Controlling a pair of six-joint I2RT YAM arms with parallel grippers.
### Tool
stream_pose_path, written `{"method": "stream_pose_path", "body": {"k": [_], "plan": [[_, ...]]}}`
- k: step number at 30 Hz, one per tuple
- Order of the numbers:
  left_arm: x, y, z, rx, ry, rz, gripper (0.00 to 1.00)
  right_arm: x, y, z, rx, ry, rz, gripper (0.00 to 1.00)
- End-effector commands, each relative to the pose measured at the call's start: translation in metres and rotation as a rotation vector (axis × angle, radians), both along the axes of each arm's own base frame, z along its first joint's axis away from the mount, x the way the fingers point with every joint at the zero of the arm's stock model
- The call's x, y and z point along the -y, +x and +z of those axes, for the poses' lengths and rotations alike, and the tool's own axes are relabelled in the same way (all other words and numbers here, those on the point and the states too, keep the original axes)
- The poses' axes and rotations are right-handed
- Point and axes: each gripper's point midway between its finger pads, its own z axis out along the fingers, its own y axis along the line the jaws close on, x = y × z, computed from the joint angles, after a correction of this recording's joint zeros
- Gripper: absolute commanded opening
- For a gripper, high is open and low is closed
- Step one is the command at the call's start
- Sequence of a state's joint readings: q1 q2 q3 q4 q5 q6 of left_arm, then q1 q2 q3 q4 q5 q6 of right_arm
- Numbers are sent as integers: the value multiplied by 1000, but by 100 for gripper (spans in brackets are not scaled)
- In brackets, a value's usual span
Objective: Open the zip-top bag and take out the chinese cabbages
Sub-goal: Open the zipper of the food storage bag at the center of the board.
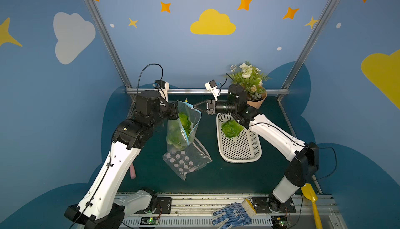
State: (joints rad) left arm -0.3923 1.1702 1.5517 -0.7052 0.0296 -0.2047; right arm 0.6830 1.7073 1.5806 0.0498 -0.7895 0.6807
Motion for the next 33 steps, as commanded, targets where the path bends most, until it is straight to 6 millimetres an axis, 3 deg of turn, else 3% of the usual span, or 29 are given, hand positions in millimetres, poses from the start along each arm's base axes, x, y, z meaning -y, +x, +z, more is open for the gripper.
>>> {"method": "stream_pose_path", "body": {"k": [1,6,12,13,15,17,21,26,33], "plan": [[1,9,-22,-49,32,-5,5,-2,10,-28,-44,-56,-13,0],[19,26,-73,-181,11,-38,5,-4,20,-80,-129,-146,-33,0],[34,38,-91,-216,-41,-62,5,5,22,-128,-185,-274,-67,2],[34,39,-91,-216,-46,-62,5,7,22,-133,-183,-293,-75,7],[38,41,-91,-219,-58,-72,5,13,21,-139,-177,-332,-93,29],[41,42,-88,-216,-77,-85,5,19,21,-141,-163,-362,-109,35],[56,41,-83,-225,-137,-142,5,35,19,-142,-132,-434,-152,63],[71,38,-85,-251,-175,-188,5,64,15,-134,-57,-528,-222,69],[96,34,-89,-274,-177,-241,5,101,9,-96,72,-573,-340,70]]}}
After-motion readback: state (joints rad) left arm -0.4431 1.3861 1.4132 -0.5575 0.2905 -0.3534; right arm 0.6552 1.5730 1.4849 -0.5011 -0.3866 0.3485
